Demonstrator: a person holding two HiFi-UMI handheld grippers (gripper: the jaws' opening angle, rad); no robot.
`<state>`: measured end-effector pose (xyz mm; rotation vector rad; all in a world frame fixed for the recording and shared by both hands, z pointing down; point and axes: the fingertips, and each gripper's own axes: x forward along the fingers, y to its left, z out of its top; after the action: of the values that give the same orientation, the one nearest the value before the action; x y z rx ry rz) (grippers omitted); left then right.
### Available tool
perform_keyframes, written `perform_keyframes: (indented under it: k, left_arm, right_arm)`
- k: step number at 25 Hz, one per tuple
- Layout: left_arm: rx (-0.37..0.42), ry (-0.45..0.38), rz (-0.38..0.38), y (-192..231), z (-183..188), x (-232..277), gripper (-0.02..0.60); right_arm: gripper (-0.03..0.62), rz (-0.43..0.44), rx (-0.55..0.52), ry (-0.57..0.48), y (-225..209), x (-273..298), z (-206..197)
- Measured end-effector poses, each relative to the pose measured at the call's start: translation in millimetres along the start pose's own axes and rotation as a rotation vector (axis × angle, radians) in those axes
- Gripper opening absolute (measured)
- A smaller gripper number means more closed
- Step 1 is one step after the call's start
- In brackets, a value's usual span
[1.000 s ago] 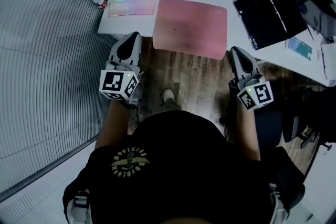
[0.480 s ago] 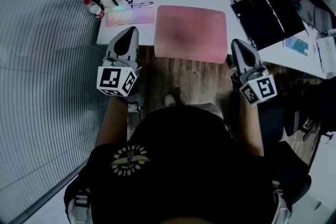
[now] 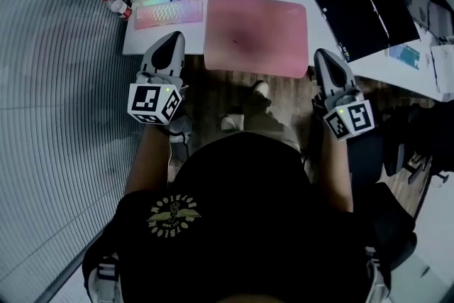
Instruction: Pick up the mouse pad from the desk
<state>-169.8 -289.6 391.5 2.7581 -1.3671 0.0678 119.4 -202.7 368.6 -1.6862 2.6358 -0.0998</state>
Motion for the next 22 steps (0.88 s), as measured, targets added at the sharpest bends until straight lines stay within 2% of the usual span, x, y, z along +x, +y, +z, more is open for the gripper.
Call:
perform_keyframes:
  k: [7,12,16,22]
  left_arm:
    - [0.002,0.071,-0.002,-7.4,-29.4,31.9,0.006]
    - [-0.013,0.110,0.005,4.4,-47.6,51.1,0.006]
    - [-0.023,0.149,0.015,9.5,-73.2,63.3,0.006]
    - [-0.050,0.226,0.033,16.6,-120.0,72.4,0.006]
  right_arm:
    - [0.000,0.023,0.058,0.041,-30.6,17.5,-37.0]
    - [0.000,0.024,0.076,0.069,-49.6,35.9,-56.8]
    - [0.000,0.012,0.083,0.099,-64.1,42.0,-75.7]
    - [0.001,-0.009,0.149,0.146,-85.0,46.8,-109.4]
